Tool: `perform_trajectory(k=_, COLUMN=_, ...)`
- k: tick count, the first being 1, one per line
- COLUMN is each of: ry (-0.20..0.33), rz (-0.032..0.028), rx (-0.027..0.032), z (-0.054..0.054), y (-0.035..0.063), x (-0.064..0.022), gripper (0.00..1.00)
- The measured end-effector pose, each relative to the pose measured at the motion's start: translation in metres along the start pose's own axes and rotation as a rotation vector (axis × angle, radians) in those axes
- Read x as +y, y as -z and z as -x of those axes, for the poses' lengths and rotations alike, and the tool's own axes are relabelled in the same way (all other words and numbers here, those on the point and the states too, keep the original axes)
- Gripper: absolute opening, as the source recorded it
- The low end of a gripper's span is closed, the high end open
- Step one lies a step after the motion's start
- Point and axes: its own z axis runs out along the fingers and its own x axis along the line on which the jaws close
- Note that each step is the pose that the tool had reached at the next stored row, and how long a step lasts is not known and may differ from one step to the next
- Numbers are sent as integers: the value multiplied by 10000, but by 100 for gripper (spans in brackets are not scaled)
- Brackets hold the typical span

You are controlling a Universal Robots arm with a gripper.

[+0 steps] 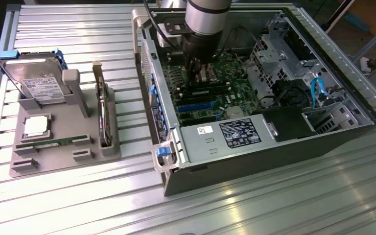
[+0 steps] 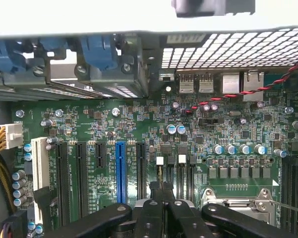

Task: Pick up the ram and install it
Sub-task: 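Press down the ram until it locks into place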

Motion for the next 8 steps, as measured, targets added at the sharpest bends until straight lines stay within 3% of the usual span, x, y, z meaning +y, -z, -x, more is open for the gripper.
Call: perform_trajectory(k=8, ry=-1, rz=-16, rx=-1, z=-1, y=1, x=78, gripper=11)
